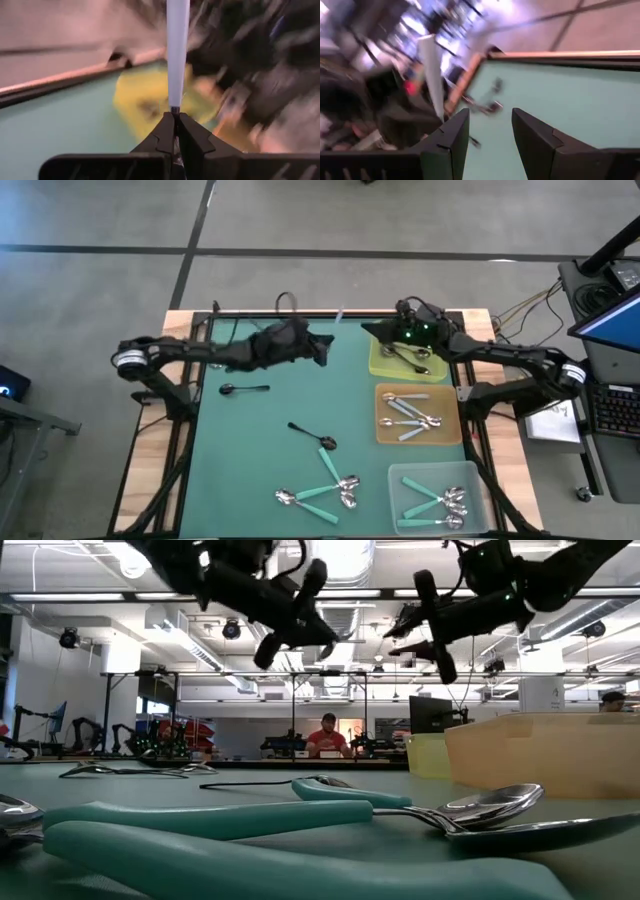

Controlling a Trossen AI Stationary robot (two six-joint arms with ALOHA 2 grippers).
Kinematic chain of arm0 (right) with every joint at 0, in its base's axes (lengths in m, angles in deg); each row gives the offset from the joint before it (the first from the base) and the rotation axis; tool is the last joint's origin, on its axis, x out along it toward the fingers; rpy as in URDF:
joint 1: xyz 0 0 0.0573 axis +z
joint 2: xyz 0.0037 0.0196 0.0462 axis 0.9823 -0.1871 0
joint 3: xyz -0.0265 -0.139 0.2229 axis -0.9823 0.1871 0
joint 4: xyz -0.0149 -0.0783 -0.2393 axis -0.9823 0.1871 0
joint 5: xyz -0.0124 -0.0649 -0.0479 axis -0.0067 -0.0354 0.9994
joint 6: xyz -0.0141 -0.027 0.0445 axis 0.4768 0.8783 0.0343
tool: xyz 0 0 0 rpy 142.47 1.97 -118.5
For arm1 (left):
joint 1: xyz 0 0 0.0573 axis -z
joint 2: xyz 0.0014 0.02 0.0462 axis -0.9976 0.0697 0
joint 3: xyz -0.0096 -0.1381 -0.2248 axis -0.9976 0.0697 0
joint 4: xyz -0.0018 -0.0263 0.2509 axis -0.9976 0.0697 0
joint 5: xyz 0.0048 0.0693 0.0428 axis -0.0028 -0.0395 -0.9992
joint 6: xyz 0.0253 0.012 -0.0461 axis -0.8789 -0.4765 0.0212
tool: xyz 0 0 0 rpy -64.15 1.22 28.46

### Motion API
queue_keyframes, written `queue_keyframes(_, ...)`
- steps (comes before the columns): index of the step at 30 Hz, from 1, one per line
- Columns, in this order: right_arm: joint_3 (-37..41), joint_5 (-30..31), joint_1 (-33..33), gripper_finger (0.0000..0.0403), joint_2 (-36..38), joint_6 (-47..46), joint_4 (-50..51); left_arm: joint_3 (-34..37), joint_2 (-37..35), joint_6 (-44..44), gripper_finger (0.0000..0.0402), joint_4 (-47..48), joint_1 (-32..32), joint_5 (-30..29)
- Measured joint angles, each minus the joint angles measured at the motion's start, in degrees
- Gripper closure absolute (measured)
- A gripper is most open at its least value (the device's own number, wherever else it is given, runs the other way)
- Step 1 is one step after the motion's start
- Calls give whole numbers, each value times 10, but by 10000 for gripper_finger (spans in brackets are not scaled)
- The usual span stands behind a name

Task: Sort silverware by color (type)
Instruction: Put the blue spoon into the orange bin

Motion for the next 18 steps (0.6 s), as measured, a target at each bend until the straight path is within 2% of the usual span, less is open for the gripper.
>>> queue_keyframes(2, 4, 1, 0, 264, -17, -32, -40, 38, 6, 36, 401, -83, 10, -49)
queue_keyframes(4, 0, 1, 0, 264, -33, -38, -47, 52, 16, 69, 401, -106, 14, -83)
queue_keyframes(7, -18, -8, 1, 264, -66, -37, -39, 47, 32, 93, 401, -110, 19, -82)
queue_keyframes(12, -68, -49, 7, 264, -127, -28, -40, 6, 57, 109, 401, -61, 24, -85)
queue_keyframes(16, -101, -64, 6, 264, -160, -22, -31, -9, 58, 134, 401, 3, 24, -136)
queue_keyframes(18, -113, -64, 5, 264, -167, -13, -20, -9, 57, 133, 401, 3, 24, -138)
